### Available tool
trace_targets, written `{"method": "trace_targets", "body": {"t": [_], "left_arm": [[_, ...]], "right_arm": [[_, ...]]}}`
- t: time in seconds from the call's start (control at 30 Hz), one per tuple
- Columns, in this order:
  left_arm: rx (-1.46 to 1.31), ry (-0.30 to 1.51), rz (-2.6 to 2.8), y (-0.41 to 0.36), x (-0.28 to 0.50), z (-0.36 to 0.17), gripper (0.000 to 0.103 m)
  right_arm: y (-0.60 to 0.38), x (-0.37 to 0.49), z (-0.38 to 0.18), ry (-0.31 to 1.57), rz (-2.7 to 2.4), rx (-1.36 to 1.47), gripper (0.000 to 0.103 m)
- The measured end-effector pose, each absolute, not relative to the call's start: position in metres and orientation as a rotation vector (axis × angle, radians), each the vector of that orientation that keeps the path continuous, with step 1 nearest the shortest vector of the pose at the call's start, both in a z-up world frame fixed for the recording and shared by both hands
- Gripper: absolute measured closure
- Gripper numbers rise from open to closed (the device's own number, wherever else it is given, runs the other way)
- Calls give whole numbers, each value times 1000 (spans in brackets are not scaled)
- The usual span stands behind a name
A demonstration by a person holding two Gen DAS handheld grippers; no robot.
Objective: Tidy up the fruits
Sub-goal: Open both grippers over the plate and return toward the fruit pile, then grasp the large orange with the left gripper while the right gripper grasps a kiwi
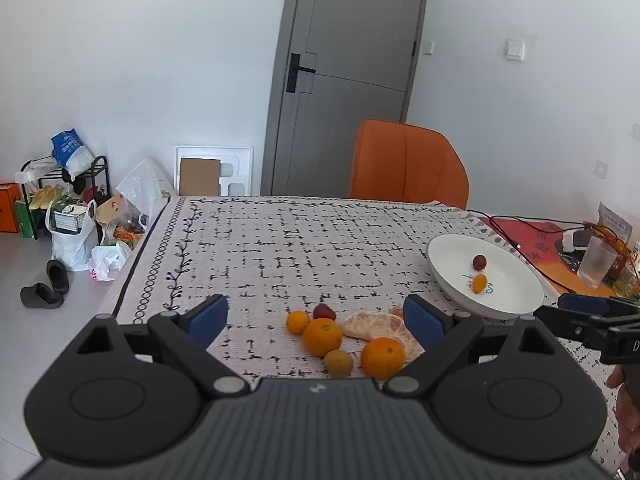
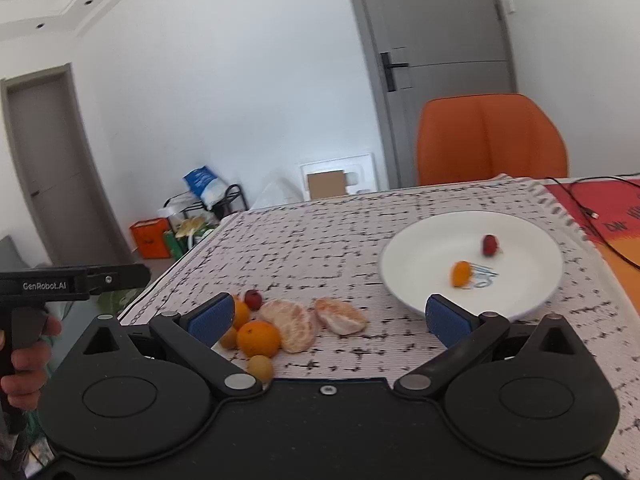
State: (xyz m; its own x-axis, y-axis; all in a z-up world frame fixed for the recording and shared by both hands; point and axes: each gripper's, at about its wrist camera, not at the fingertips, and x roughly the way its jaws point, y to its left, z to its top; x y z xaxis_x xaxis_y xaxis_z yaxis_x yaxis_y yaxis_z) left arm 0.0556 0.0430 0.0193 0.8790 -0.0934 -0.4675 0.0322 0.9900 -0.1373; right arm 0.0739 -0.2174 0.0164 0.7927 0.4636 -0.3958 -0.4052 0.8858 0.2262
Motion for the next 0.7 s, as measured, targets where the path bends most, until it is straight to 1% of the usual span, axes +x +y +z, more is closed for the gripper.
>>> {"method": "trace_targets", "body": {"t": [0.2,0.4,0.43,0.53,0.67,0.7], "left_arm": [[-152,493,-52,55,53,11,10],[-159,502,-57,63,54,4,13],[-159,503,-59,64,55,2,15],[-163,510,-64,65,56,-2,19],[-172,529,-69,66,61,-10,28],[-175,534,-70,66,62,-13,29]], "right_arm": [[-200,77,13,485,508,105,0],[-186,82,8,507,543,77,0],[-184,83,7,511,550,76,0],[-176,87,4,531,577,68,4],[-165,93,-6,570,613,52,16],[-162,94,-9,582,618,46,20]]}}
